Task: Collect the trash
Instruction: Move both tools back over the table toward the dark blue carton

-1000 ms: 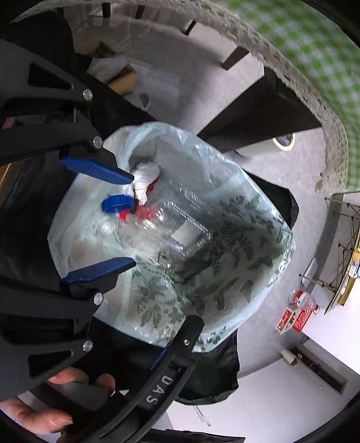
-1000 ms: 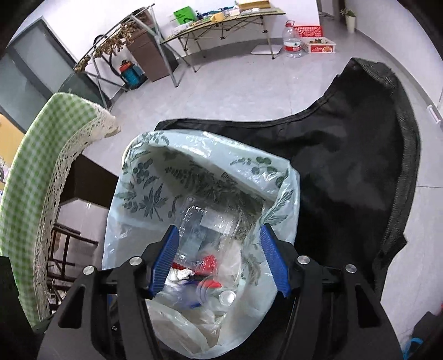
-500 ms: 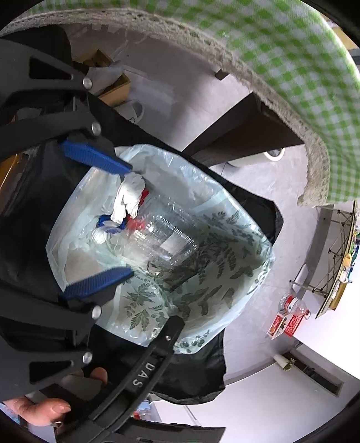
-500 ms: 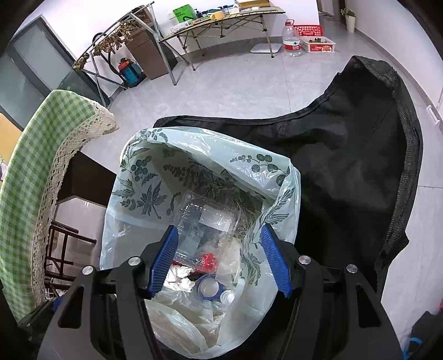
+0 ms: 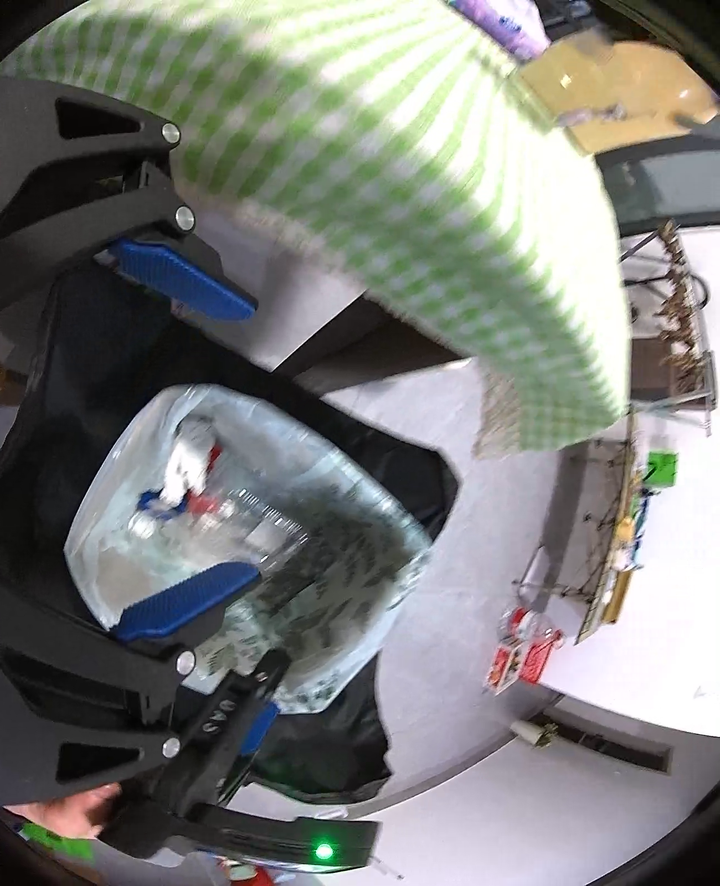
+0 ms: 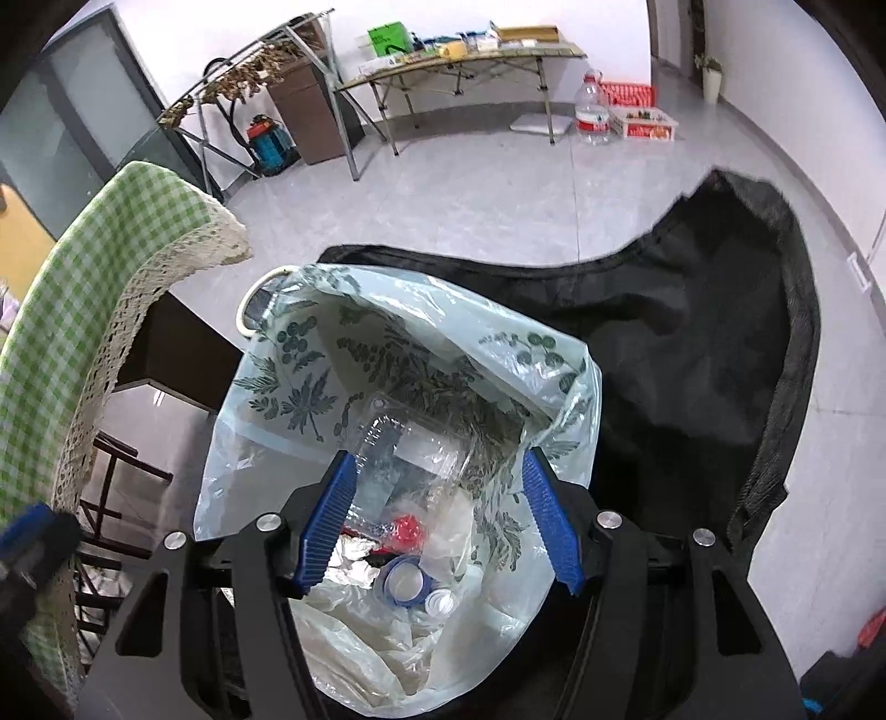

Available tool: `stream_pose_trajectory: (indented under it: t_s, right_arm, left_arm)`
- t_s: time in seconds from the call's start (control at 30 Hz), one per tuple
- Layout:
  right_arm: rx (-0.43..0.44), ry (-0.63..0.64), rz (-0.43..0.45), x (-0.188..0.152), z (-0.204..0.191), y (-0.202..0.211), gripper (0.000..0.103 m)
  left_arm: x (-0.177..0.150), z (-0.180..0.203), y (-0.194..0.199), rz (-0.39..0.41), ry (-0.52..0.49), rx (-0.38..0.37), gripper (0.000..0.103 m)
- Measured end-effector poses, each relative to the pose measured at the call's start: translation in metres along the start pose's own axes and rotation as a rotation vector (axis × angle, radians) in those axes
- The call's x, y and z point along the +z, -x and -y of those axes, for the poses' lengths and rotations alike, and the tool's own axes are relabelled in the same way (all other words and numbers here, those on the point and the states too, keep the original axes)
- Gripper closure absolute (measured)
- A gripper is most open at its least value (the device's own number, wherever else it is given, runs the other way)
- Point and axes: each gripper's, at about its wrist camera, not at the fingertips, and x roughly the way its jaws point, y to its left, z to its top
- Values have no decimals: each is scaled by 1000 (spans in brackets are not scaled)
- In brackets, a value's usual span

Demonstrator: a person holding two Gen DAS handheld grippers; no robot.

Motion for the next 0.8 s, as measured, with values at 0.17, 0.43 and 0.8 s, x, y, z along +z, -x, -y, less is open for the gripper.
stream_pose_trajectory:
  t_s: [0.17, 0.43, 0.8]
  right_arm:
    - [-12, 30, 14, 0, -6, 5, 43]
    - [-48, 83, 119, 2, -23, 41, 42]
    - [53, 152, 301, 15, -76, 122, 37]
  left_arm:
    - [7, -16, 19, 54, 35, 7, 17]
    - [2, -26, 75, 187, 17, -47, 13]
    - [-7, -90, 200, 438, 82, -23, 8]
